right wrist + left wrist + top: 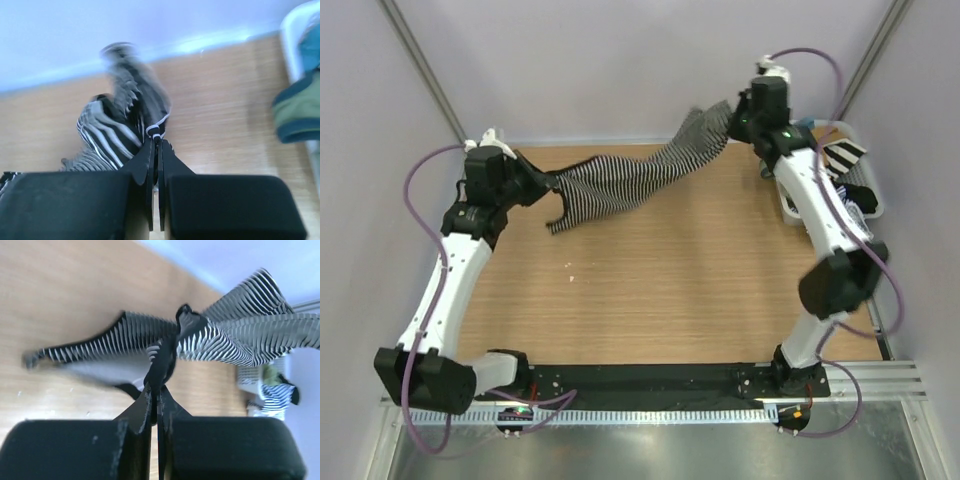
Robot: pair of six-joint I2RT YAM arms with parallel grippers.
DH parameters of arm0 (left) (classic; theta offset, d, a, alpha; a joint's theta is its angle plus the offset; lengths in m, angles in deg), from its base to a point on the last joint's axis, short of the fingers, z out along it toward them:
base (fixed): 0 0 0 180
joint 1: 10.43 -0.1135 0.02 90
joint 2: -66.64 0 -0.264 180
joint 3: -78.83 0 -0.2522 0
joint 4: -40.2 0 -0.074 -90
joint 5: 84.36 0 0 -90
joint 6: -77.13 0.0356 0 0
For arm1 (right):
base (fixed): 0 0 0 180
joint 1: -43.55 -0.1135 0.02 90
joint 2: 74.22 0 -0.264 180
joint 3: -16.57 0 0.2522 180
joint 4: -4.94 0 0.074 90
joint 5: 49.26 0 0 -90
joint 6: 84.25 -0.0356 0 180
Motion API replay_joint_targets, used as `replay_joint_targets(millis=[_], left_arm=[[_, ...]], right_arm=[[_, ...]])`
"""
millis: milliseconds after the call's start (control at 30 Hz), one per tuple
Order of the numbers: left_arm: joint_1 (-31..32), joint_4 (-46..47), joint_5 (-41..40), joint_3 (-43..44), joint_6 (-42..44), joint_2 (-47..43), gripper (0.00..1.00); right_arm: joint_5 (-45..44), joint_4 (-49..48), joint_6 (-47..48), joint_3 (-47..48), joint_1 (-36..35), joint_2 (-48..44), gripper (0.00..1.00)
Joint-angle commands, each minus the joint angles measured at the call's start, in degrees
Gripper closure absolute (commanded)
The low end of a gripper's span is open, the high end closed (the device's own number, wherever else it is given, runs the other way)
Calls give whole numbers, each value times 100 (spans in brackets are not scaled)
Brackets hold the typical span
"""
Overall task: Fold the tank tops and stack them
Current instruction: Flatten the tank top out
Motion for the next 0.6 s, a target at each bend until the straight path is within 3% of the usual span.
replay_joint_targets(millis=[0,67,133,200,233,300,333,367,400,433,567], left_arm=[[42,-555,-167,285,386,-582,100],[51,-460,-72,-355,431,-889,100],[51,-415,104,-1291,413,-1399,100],[51,-380,70,-2302,352,-2011,89],[43,-398,43,-2613,317,-2225,63],[51,-459,-53,-3350,124,-2916,42],[234,-511,-402,-3502,-181,-3147,24],[314,-477,-397,-3617,-376,-3384,15],[385,-468,-423,-3775,-491,-3709,13],[385,-477,-519,-3811,-536,-3834,3],[385,-372,-809,-3855,-475,-3862,0]], right_arm=[[-1,-1218,-657,-1701,106,-1970,99],[-159,-1691,-955,-3124,334,-2528,92],[-473,-1896,-1149,-4017,388,-3308,57],[-669,-2010,-1578,-5230,388,-3829,8],[-722,-2072,-1668,-5582,397,-4310,7],[-819,-2212,-1904,-6453,397,-4769,6],[-863,-2274,-1923,-6656,388,-5206,6],[-889,-2309,-1941,-6937,388,-5359,6],[-898,-2301,-1898,-7009,397,-5500,6],[-907,-2205,-1862,-7027,397,-5605,7],[-811,-1915,-1590,-6861,397,-5423,9]])
